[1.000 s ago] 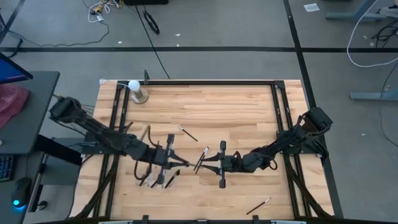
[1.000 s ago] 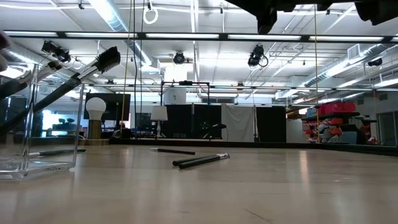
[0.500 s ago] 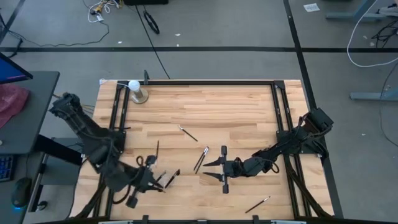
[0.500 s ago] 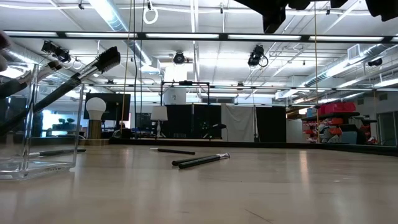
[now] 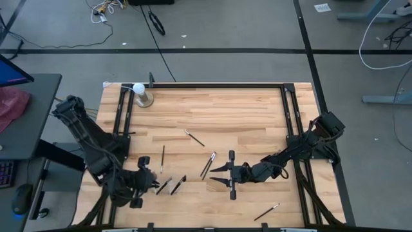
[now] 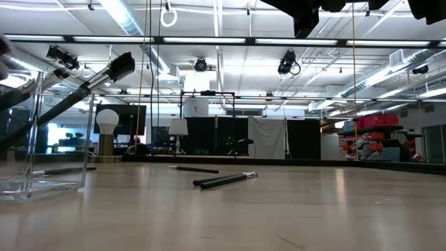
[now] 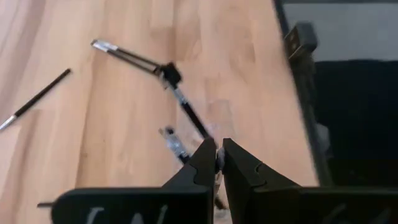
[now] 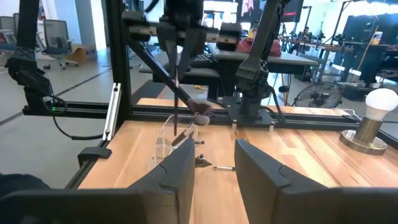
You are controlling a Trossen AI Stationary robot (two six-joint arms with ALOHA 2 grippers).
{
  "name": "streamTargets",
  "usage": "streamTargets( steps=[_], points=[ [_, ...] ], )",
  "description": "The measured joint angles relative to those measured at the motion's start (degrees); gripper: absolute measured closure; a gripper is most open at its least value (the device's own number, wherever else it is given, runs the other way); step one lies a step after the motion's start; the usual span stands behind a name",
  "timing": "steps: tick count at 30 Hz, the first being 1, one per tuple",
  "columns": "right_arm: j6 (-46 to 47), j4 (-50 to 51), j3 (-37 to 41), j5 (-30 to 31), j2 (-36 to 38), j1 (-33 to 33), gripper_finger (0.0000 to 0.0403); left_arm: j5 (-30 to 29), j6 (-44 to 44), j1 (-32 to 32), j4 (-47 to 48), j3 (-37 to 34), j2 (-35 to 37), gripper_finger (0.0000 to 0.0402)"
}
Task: Put items in baskets/containers
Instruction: Put the black eyeshadow brush into the transparent organizer
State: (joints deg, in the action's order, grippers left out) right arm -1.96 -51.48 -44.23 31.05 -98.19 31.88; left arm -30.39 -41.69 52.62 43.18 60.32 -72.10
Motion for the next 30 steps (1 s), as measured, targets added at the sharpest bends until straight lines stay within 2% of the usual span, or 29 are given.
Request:
streamTargets(
  steps=[8, 16, 19, 25, 30],
  points=[
    [0.05, 0.03, 0.0, 0.0, 0.02, 0.0, 0.0289, -2.34, -2.81, -0.69, -3.31, -3.91, 0.0, 0.0385],
    [0.2, 0.1, 0.0, 0.0, 0.02, 0.0, 0.0289, 5.5, -4.46, -4.55, -8.01, -9.28, 0.0, 0.0385],
    [0.2, 0.1, 0.0, 0.0, 0.02, 0.0, 0.0289, 6.43, -4.46, -6.19, -8.36, -10.01, 0.0, 0.038],
    [0.38, 0.19, 0.0, -0.02, 0.04, -0.02, 0.0289, 6.95, -3.54, -9.62, -8.2, -10.19, 0.0, 0.033],
    [5.68, 3.47, 0.0, -0.03, 0.04, -0.3, 0.0288, 7.59, -2.59, -13.11, -8.26, -10.19, 0.0, 0.028]
  ],
)
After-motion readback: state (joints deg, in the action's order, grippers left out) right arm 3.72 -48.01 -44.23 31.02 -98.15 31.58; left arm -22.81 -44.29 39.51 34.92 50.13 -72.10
